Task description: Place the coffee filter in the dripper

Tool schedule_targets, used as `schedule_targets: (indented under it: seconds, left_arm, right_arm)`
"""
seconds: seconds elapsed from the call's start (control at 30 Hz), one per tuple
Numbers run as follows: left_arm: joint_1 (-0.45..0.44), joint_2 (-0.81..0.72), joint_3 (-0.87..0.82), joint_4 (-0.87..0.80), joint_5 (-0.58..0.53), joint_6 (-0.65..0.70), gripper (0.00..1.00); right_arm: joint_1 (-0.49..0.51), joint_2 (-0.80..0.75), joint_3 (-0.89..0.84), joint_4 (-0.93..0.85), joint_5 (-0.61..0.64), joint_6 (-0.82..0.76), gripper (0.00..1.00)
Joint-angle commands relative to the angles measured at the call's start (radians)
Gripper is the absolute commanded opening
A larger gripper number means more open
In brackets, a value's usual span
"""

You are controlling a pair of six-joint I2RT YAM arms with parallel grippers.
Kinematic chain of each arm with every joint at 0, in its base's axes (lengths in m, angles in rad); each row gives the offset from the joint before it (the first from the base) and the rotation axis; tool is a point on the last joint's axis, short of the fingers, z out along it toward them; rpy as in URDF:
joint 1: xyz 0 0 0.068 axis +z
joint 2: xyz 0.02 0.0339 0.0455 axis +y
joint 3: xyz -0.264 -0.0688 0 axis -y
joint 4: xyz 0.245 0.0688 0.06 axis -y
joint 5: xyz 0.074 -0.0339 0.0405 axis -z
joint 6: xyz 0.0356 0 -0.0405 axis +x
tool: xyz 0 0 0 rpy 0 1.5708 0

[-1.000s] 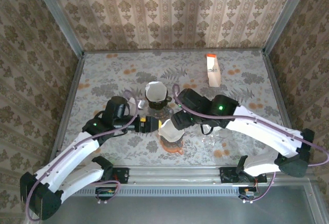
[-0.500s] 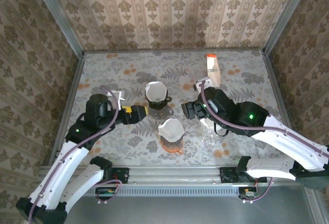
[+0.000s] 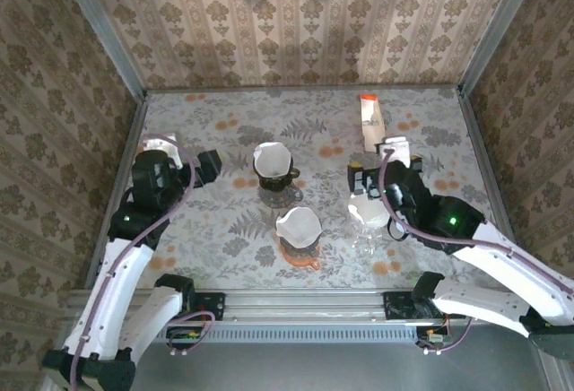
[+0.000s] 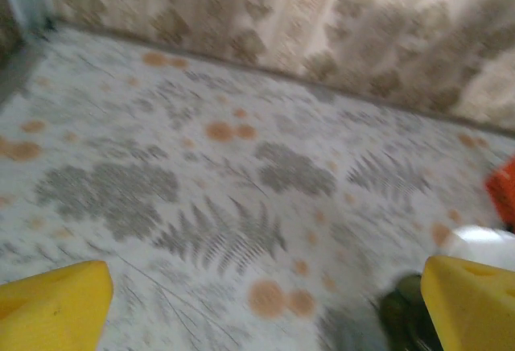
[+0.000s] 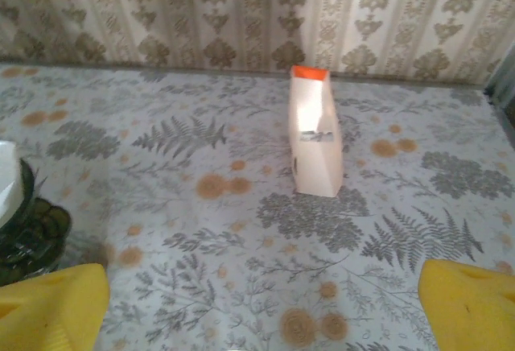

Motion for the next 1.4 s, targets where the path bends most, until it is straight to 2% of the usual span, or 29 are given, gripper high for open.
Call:
schedule_targets:
  seconds: [0.0, 0.17, 0.3, 0.43, 0.53, 0.63, 0.7, 0.83, 0.93, 1.03, 1.07, 1.1, 1.17, 1.37]
  left_arm:
    - [0.080, 0.088, -0.061, 0.183, -0.042, 0.114, 1.00]
    - [0.261, 0.314, -0.087, 0.273, 0.070, 0.117, 1.00]
    - [0.306, 0.407, -0.172, 0.438, 0.035, 0.173, 1.00]
    - [0.294, 0.480, -0.258, 0.663, 0.013, 0.226, 1.00]
    - [0.256, 0.544, -0.298, 0.796, -0.056, 0.282, 1.00]
    - [0.237, 0.615, -0.332, 0.933, -0.079, 0.305, 1.00]
    - [0.223, 0.654, -0.337, 0.993, -0.085, 0.330, 1.00]
    - [0.173, 0.698, -0.307, 0.990, -0.080, 0.398, 1.00]
    - [0.180, 0.690, -0.335, 1.022, -0.062, 0.383, 1.00]
    - [0.184, 0.713, -0.408, 1.160, -0.022, 0.388, 1.00]
    - [0.164, 0.747, -0.433, 1.269, -0.061, 0.416, 1.00]
    - [0.157, 0.727, -0.421, 1.209, -0.095, 0.397, 1.00]
    - [0.162, 0.740, -0.428, 1.249, -0.088, 0.404, 1.00]
    - [0.164, 0.734, -0.425, 1.230, -0.086, 0.399, 1.00]
  right_arm:
    - [-0.028, -0.047, -0.045, 0.057, 0.025, 0.022, 1.00]
    - [-0.061, -0.108, -0.101, 0.069, -0.014, 0.023, 1.00]
    - [-0.072, -0.135, -0.126, 0.069, -0.034, 0.019, 1.00]
    - [-0.081, -0.140, -0.141, 0.069, -0.038, 0.013, 1.00]
    - [-0.086, -0.140, -0.147, 0.069, -0.038, 0.008, 1.00]
    - [-0.095, -0.142, -0.161, 0.108, -0.037, -0.010, 1.00]
    - [-0.103, -0.142, -0.168, 0.114, -0.035, -0.015, 1.00]
    - [-0.124, -0.136, -0.175, 0.133, -0.049, -0.026, 1.00]
    - [-0.137, -0.116, -0.174, 0.145, -0.059, -0.030, 1.00]
    - [-0.154, -0.089, -0.166, 0.154, -0.087, -0.030, 1.00]
    - [-0.158, -0.083, -0.164, 0.155, -0.097, -0.028, 1.00]
    - [-0.163, -0.081, -0.167, 0.163, -0.104, -0.032, 1.00]
    - [-0.169, -0.083, -0.181, 0.179, -0.104, -0.044, 1.00]
    - [-0.190, -0.114, -0.232, 0.209, -0.095, -0.030, 1.00]
